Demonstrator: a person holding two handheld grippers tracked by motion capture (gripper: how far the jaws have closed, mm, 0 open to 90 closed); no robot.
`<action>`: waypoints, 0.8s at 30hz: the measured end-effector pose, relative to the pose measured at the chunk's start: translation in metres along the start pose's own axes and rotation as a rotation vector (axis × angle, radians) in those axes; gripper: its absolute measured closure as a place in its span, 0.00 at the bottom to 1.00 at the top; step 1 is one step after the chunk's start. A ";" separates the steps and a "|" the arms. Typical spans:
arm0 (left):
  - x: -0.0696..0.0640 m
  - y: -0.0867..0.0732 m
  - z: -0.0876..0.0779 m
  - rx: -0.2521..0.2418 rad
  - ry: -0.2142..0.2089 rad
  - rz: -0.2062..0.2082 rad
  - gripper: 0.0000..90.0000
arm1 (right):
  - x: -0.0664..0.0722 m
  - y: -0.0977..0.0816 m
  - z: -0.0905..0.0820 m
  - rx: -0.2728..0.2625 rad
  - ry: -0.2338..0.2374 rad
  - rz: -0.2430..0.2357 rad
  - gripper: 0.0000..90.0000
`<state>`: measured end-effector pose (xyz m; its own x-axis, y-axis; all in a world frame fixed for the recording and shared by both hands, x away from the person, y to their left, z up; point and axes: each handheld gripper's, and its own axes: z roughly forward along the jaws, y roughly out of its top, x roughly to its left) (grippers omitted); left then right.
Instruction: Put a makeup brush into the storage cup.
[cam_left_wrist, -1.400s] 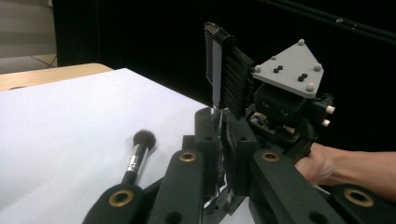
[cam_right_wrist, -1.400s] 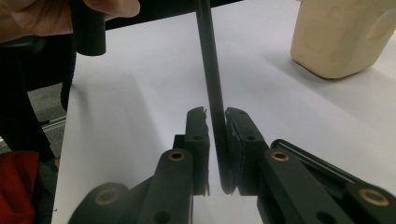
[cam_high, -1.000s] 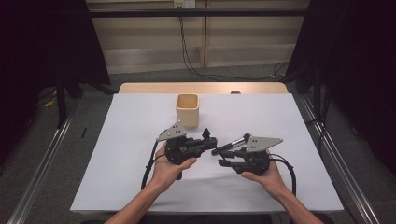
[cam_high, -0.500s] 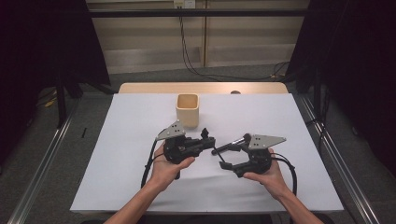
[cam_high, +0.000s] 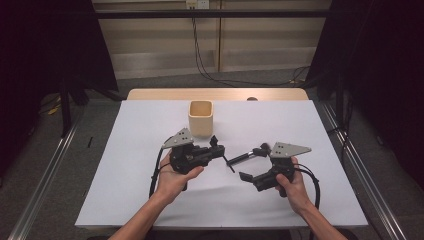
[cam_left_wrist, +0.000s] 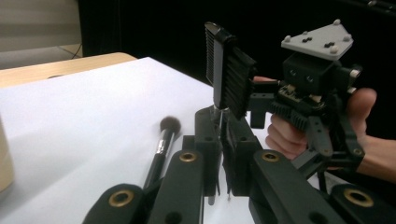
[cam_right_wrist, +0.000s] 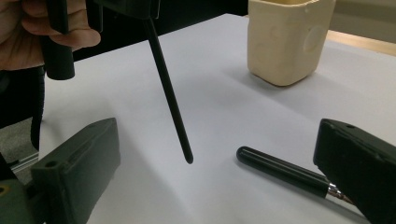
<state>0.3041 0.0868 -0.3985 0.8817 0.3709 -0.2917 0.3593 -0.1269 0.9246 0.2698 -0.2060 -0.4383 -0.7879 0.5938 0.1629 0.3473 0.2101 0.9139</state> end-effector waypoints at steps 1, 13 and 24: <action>0.000 0.000 0.000 0.000 -0.001 0.000 0.95 | 0.000 0.000 -0.001 -0.006 -0.001 0.000 0.01; 0.004 0.001 -0.011 0.028 0.020 -0.002 0.95 | -0.003 -0.004 -0.013 -0.051 -0.099 0.007 0.03; 0.010 0.006 -0.024 0.037 0.049 0.002 0.95 | -0.003 -0.009 -0.020 -0.084 -0.173 0.006 0.03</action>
<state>0.3074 0.1119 -0.3902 0.8665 0.4154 -0.2768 0.3696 -0.1612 0.9151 0.2584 -0.2253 -0.4397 -0.6841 0.7213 0.1087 0.3021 0.1446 0.9422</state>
